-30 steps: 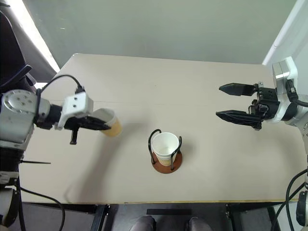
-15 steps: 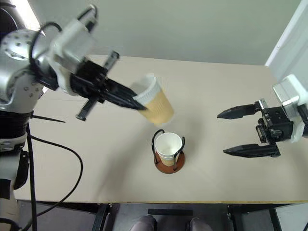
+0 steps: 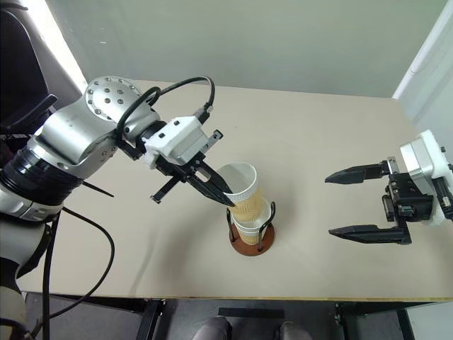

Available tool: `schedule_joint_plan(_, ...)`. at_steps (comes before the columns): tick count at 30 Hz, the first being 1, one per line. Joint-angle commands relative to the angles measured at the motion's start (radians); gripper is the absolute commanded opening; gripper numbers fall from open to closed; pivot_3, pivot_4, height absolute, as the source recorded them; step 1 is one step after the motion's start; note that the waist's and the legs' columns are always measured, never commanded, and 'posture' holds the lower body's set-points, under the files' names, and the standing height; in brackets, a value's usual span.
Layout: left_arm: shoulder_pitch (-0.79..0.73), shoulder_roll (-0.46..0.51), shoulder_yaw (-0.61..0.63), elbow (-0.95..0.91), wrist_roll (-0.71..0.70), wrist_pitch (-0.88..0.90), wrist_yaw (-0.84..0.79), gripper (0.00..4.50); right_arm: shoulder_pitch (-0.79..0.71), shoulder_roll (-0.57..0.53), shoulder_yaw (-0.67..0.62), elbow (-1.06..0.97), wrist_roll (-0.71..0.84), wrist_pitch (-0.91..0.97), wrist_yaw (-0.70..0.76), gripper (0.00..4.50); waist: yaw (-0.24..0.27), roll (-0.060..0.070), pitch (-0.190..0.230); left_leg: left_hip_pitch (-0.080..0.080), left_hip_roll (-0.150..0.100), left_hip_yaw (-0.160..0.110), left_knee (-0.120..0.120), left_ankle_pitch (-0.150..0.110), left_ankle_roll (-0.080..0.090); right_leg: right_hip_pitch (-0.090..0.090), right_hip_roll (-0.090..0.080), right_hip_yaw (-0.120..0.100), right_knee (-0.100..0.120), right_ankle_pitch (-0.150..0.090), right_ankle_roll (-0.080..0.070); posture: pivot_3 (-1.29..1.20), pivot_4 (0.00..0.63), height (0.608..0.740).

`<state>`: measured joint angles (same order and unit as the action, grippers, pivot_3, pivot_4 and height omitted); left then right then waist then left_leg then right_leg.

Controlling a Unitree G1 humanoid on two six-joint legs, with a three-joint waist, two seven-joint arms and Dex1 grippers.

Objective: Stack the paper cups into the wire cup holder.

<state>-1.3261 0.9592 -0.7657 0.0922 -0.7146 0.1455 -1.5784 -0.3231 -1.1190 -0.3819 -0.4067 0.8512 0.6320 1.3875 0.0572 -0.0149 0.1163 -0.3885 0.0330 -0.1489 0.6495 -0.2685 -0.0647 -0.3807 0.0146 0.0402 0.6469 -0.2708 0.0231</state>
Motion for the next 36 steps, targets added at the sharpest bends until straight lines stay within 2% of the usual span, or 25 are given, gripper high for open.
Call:
schedule_joint_plan(1,-0.049,-0.007,-0.01,0.028,0.013,-0.063,-0.036,0.06,0.003,-0.013,-0.046,-0.032,0.019,-0.002,-0.024,4.5,0.0,0.0,0.0,0.0,0.0,0.0,0.0,0.0,0.0,0.0,0.0,0.002,0.0,0.0,0.001,0.0,0.15,0.74)
schedule_joint_plan(11,-0.039,-0.045,-0.018,0.054,0.037,-0.088,-0.036,0.06,-0.006,-0.012,-0.036,-0.042,0.021,-0.003,-0.057,4.5,-0.001,0.0,0.0,-0.001,-0.003,0.005,0.011,-0.005,0.009,0.0,0.0,0.017,-0.002,0.002,0.01,0.0,0.15,0.74)
schedule_joint_plan(15,-0.036,-0.046,-0.017,0.038,0.032,-0.071,-0.036,1.01,-0.008,-0.011,-0.031,-0.033,0.017,-0.01,-0.056,4.5,-0.001,0.0,0.0,-0.001,-0.003,0.005,0.014,-0.007,0.012,0.0,0.0,0.018,-0.001,0.003,0.012,0.0,0.15,0.74)
schedule_joint_plan(21,-0.036,-0.07,0.002,0.038,0.049,-0.052,-0.036,3.21,-0.019,-0.009,-0.023,-0.017,0.01,-0.021,-0.05,4.5,0.0,0.0,0.0,-0.002,-0.003,0.006,0.015,-0.008,0.013,0.0,0.0,0.019,-0.001,0.003,0.012,0.0,0.15,0.74)
schedule_joint_plan(24,-0.033,-0.128,0.065,0.086,0.091,-0.029,-0.036,4.4,-0.03,-0.008,-0.011,0.001,0.004,-0.033,-0.041,4.5,0.0,0.0,0.0,-0.002,-0.003,0.007,0.015,-0.008,0.013,0.0,0.0,0.019,-0.001,0.003,0.012,0.0,0.15,0.74)
schedule_joint_plan(27,-0.029,-0.178,0.151,0.142,0.142,0.001,-0.023,4.49,-0.047,-0.005,0.012,0.027,-0.004,-0.049,-0.025,4.5,0.0,0.0,0.0,-0.002,-0.003,0.008,0.015,-0.008,0.014,0.0,0.0,0.019,-0.001,0.003,0.013,0.0,0.15,0.74)
schedule_joint_plan(30,-0.017,-0.186,0.245,0.19,0.186,0.066,0.033,4.49,-0.079,0.004,0.06,0.079,-0.027,-0.075,0.011,4.5,-0.004,0.0,0.0,-0.002,-0.003,0.01,0.016,-0.008,0.014,-0.001,0.0,0.02,-0.001,0.003,0.013,0.0,0.15,0.74)
schedule_joint_plan(32,0.032,-0.117,0.322,0.189,0.174,0.127,0.005,4.49,-0.117,0.012,0.115,0.147,-0.065,-0.109,0.049,4.5,-0.012,0.001,0.0,-0.002,-0.002,0.012,0.016,-0.008,0.014,-0.001,0.0,0.022,-0.001,0.003,0.013,0.0,0.15,0.74)
schedule_joint_plan(36,0.285,0.154,0.535,0.124,0.019,0.308,-0.034,4.49,-0.262,0.027,0.247,0.346,-0.143,-0.16,0.181,4.5,-0.052,0.004,-0.002,0.0,-0.002,0.019,0.012,-0.008,0.014,-0.006,0.002,0.028,0.0,0.003,0.014,0.0,0.15,0.74)
